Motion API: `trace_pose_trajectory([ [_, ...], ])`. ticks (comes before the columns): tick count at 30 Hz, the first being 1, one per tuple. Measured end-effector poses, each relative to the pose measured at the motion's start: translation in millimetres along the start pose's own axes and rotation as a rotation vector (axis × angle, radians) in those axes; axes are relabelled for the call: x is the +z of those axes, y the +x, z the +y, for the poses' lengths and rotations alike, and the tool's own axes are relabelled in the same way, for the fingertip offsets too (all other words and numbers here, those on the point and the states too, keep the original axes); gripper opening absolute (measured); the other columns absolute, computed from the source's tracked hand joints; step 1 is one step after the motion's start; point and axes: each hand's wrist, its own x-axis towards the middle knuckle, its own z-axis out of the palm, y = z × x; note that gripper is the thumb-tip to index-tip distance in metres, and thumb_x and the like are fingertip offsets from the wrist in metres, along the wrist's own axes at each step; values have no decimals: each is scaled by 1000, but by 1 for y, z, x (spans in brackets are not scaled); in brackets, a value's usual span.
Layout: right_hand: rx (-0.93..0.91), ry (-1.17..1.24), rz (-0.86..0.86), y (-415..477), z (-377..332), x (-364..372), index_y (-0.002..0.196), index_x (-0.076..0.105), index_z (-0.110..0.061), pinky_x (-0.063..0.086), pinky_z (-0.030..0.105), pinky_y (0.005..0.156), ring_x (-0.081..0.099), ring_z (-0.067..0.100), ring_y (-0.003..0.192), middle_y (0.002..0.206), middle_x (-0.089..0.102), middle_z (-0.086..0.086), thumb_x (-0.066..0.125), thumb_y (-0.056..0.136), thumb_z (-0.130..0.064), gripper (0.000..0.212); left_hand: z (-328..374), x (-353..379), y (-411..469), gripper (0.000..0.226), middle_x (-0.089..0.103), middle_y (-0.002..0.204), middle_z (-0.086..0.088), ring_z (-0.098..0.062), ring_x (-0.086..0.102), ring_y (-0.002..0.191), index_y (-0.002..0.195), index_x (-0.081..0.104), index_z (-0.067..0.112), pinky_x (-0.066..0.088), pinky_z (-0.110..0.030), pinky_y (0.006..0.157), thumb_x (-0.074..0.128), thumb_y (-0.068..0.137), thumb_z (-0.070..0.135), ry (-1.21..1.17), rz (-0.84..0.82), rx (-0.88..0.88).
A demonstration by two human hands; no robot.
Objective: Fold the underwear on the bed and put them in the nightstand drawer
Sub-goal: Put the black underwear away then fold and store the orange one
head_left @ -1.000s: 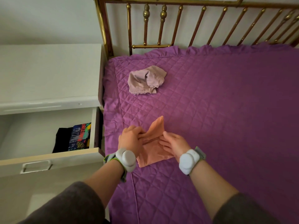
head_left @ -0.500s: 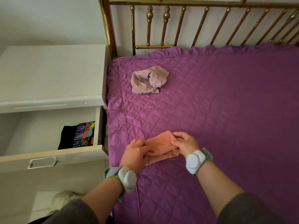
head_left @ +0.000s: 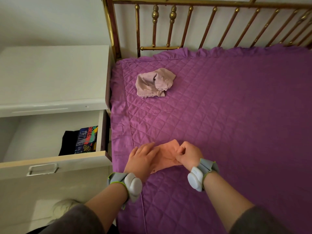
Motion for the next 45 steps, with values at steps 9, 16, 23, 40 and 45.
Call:
trace_pose_trajectory([
  [9, -542, -366, -69, -3, -15, 28, 143, 31, -7, 8, 32, 120, 12, 21, 147, 156, 21, 7, 35, 95, -12, 48, 5, 14, -1, 75, -12, 160, 4, -13, -9, 148, 150, -10, 17, -3, -39, 121, 40, 96, 35, 88, -64, -106],
  [16, -394, -527, -3, 12, 23, 51, 150, 3, -17, 0, 40, 119, -3, 14, 148, 160, -8, -1, 29, 95, -47, 68, 9, 30, -6, 71, -18, 159, -2, -19, -12, 148, 149, -13, 15, -4, -41, 120, 31, 98, 37, 120, -30, -166],
  [23, -221, -542, 54, 13, 23, 52, 150, -1, -20, -4, 49, 117, -5, 20, 148, 160, -4, 2, 26, 88, -65, 81, 11, 20, -3, 69, -7, 160, 4, -15, -3, 148, 151, -5, 19, 2, -42, 121, 34, 97, 40, 95, -87, -179],
  [40, -100, 86, -56, -5, 19, 8, 75, 58, -19, 36, 18, 56, 54, 11, 69, 72, 61, -6, 78, 70, -33, 25, 11, -13, 1, 35, 49, 120, -2, -25, 44, 116, 106, 54, 16, 42, -39, 91, 63, 79, 36, -84, -168, -171],
  [45, -40, 560, -177, 2, 4, -4, 74, 60, -17, 54, 27, 67, 57, 12, 69, 73, 61, 3, 70, 80, -14, 12, 6, -22, -3, 28, 63, 94, 1, -23, 58, 99, 88, 52, 20, 39, -39, 89, 66, 78, 41, -337, -130, -261],
])
